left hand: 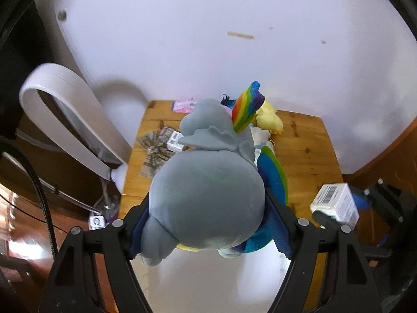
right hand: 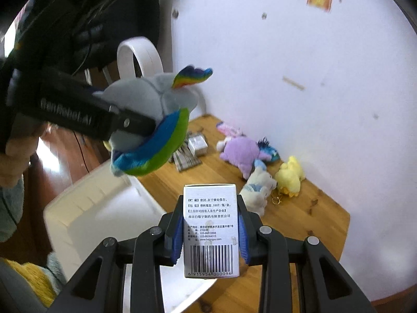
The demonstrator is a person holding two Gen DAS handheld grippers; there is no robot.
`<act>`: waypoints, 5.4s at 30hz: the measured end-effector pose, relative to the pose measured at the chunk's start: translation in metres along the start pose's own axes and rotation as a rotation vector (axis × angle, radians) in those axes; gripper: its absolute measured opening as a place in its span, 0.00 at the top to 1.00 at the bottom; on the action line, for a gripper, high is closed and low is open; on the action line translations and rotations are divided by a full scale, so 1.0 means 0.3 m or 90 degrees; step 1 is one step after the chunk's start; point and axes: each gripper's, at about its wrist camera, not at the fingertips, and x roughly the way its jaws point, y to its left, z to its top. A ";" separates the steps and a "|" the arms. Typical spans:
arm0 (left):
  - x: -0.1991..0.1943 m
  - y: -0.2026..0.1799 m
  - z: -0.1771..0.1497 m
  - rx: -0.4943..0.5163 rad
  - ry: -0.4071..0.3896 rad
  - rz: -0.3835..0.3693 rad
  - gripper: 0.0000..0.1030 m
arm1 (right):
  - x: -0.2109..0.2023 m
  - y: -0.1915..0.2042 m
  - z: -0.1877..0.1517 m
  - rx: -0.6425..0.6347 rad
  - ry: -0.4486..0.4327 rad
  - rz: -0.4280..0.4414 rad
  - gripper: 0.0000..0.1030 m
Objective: Organize objects
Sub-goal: 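Lower the pony into the white tray with the left tool while the right tool drops the card there, then withdraw both open tools from the tray back toward the table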
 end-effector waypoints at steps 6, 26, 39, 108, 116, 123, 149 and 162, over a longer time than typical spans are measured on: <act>-0.181 0.031 -0.070 0.012 -0.036 0.008 0.23 | -0.144 0.072 0.023 0.048 -0.018 -0.029 0.67; -0.455 0.086 -0.313 0.011 -0.132 -0.025 0.22 | -0.383 0.171 -0.072 0.309 -0.004 0.011 0.67; -0.337 0.125 -0.409 -0.021 -0.108 0.028 0.21 | -0.321 0.285 -0.194 0.337 0.023 0.014 0.66; -0.192 0.071 -0.489 -0.014 0.003 0.004 0.18 | -0.180 0.237 -0.281 0.418 0.112 -0.012 0.46; -0.179 0.074 -0.480 -0.019 0.010 0.007 0.18 | -0.160 0.226 -0.280 0.419 0.120 -0.010 0.46; -0.165 0.071 -0.467 -0.012 0.010 0.012 0.18 | -0.142 0.214 -0.281 0.423 0.124 -0.011 0.46; -0.173 0.082 -0.242 0.021 -0.034 0.065 0.18 | -0.090 0.074 -0.207 0.412 0.104 -0.080 0.36; -0.146 0.106 0.019 0.068 -0.052 0.101 0.18 | -0.094 -0.140 -0.012 0.366 0.065 -0.141 0.28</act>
